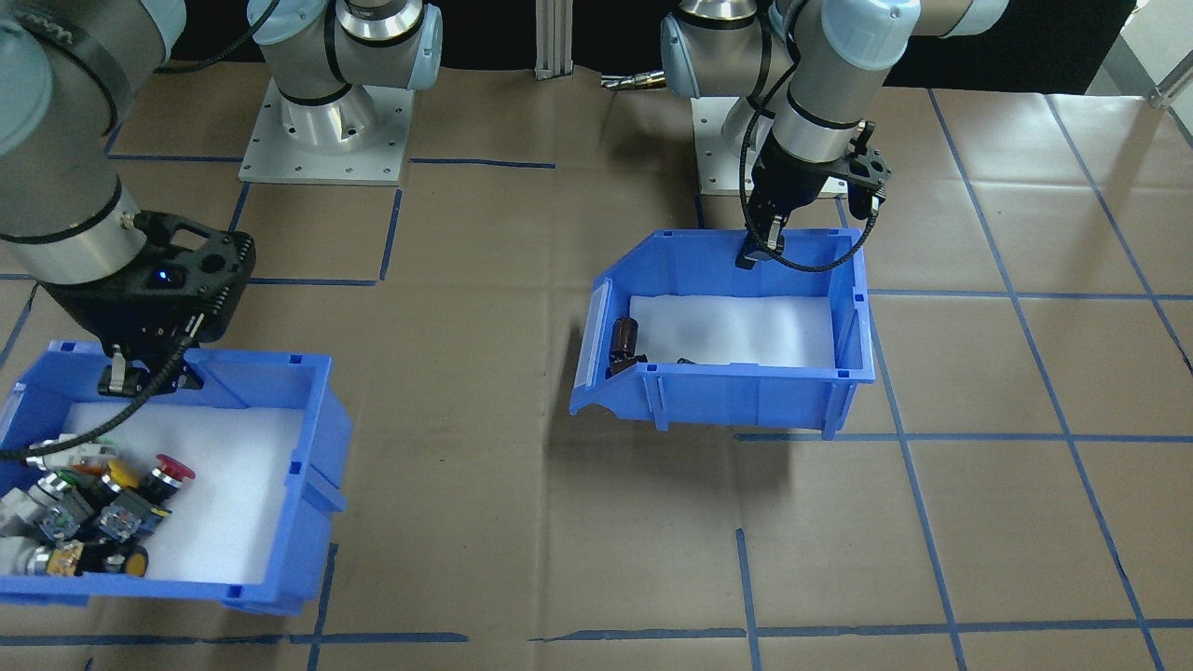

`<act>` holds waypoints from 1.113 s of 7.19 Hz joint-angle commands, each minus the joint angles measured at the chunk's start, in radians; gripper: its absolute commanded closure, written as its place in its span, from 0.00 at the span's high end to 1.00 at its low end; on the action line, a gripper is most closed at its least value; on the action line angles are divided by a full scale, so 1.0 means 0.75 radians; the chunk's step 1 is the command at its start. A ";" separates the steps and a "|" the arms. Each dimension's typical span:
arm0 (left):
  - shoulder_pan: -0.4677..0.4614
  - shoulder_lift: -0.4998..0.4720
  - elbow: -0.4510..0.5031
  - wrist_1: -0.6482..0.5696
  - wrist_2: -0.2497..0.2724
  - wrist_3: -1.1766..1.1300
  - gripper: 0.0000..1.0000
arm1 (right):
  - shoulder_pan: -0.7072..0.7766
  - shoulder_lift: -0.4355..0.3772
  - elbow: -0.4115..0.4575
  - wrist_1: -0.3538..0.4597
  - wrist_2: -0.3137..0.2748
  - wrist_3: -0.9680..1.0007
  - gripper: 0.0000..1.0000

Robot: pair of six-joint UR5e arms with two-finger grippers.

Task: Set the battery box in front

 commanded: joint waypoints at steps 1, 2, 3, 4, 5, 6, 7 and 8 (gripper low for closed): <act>-0.030 -0.218 0.187 0.021 -0.122 -0.099 0.00 | -0.035 -0.217 0.305 -0.113 0.009 -0.059 0.00; -0.085 -0.296 0.270 0.021 -0.123 -0.144 0.00 | -0.029 -0.293 0.418 -0.150 0.007 -0.065 0.00; -0.152 -0.386 0.374 0.028 -0.123 -0.266 0.00 | -0.025 -0.358 0.484 -0.148 0.000 -0.065 0.00; -0.220 -0.494 0.487 0.028 -0.121 -0.330 0.00 | -0.025 -0.412 0.537 -0.148 -0.008 -0.063 0.00; -0.275 -0.586 0.589 0.032 -0.125 -0.450 0.00 | -0.025 -0.459 0.582 -0.132 -0.010 -0.063 0.00; -0.326 -0.652 0.651 0.034 -0.127 -0.504 0.01 | -0.025 -0.506 0.617 -0.128 -0.010 -0.063 0.00; -0.353 -0.707 0.676 0.076 -0.155 -0.602 0.01 | -0.025 -0.541 0.650 -0.126 -0.010 -0.065 0.00; -0.357 -0.744 0.682 0.168 -0.198 -0.623 0.01 | -0.025 -0.578 0.687 -0.126 -0.012 -0.059 0.00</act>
